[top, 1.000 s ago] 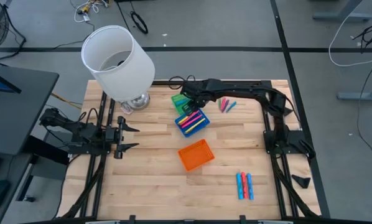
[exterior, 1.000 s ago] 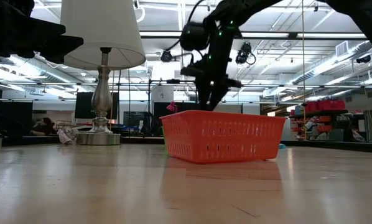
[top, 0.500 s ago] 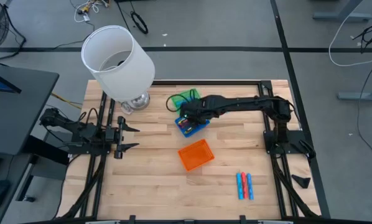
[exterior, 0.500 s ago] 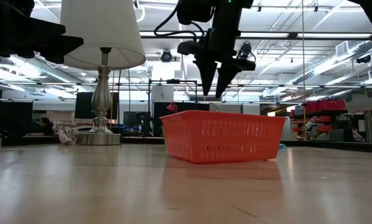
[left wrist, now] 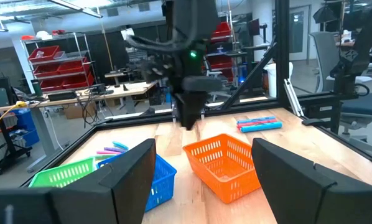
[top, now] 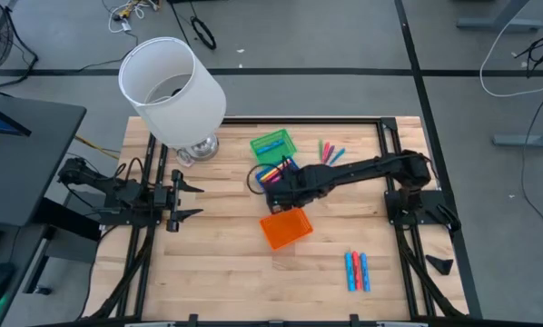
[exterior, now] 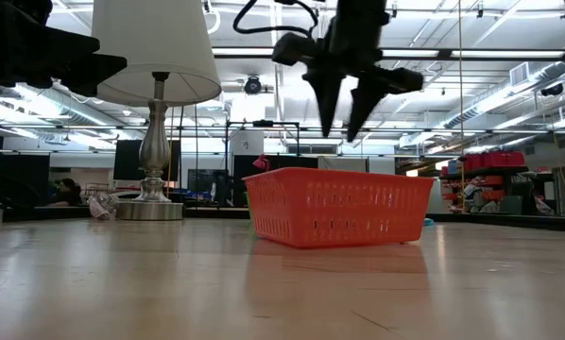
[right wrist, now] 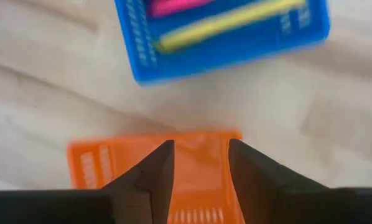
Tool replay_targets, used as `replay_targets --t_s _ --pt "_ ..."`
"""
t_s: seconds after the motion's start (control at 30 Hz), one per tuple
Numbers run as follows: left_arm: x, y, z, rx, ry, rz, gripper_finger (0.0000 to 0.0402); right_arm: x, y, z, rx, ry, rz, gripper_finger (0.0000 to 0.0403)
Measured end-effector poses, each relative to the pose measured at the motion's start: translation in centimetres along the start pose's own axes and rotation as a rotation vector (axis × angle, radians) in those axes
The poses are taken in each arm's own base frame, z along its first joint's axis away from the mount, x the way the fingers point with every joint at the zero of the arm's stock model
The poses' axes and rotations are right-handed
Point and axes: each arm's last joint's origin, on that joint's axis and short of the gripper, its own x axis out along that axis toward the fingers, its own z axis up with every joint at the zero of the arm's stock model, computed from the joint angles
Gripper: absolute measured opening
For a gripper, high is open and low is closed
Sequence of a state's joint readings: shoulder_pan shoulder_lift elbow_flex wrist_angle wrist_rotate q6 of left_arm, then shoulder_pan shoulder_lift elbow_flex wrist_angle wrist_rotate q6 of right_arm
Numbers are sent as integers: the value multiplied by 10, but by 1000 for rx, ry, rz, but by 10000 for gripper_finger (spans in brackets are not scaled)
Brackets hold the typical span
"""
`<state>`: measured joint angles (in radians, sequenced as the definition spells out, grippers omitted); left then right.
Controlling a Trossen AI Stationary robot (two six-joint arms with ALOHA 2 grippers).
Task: Pick & Place Markers
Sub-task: Put the left blue highlighter pen into the green bin
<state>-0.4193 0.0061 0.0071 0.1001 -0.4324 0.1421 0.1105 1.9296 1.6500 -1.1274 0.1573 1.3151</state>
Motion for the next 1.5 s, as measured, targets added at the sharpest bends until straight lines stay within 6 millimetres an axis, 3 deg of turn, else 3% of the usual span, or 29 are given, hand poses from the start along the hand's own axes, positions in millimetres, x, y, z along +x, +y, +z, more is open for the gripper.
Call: replay_targets --t_s 0.47,0.73,1.07,1.5 --pt "0 0 0 0 0 0 273 28 -26 -85 79 144 -107 152" --pt "0 0 0 0 0 0 273 29 -40 -126 155 205 -86 152" --pt "0 0 0 0 0 0 273 23 -42 -146 190 195 -73 152" --pt "0 0 0 0 0 0 273 11 -52 -198 223 247 -93 152"
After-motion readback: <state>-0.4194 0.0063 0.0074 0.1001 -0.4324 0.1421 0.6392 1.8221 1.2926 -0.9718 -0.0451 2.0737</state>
